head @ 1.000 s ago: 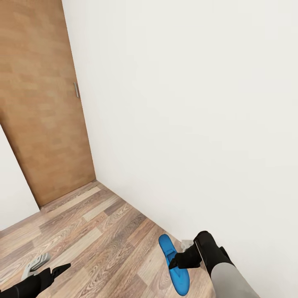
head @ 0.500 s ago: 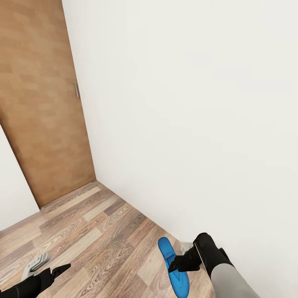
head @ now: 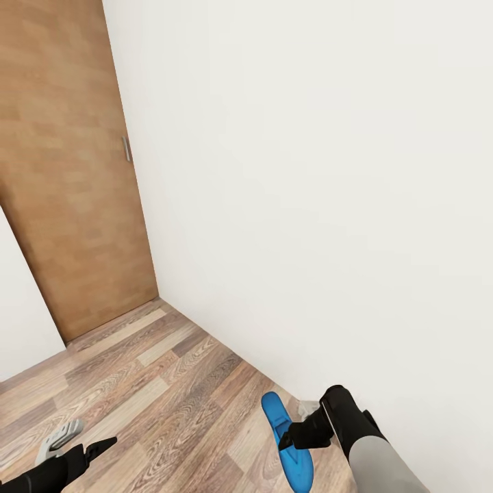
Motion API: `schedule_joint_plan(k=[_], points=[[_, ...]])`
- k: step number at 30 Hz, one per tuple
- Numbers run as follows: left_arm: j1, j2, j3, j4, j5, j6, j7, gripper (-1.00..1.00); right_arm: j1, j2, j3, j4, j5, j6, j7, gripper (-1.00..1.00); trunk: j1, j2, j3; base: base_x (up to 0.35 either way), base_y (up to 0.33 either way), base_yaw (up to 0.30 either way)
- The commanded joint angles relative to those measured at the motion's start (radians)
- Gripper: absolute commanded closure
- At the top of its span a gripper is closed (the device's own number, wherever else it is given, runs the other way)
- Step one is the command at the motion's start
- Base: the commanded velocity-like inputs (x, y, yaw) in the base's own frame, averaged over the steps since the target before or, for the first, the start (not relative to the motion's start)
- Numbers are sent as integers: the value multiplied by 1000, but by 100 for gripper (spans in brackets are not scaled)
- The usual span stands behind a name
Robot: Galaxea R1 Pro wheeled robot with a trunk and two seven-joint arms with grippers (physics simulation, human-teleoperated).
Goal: In the bedroom, move the book from the bed onto either nightstand, and place the two sandals side by side next to the bed.
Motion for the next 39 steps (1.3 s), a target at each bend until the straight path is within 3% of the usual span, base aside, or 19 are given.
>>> schedule_joint_plan(k=[1, 11, 39], points=[[0, 0, 1, 0, 2, 6, -2, -100, -1, 2, -8, -2, 8, 4, 8, 100, 0, 0, -1, 0, 0, 0], [0, 0, 1, 1, 2, 5, -2, -100, -1, 1, -6, -3, 11, -29, 6, 100, 0, 0, -1, 0, 0, 51], [0, 1, 5, 7, 0, 8, -3, -100, -1, 2, -5, -2, 11, -37, 6, 100, 0, 0, -1, 0, 0, 225]])
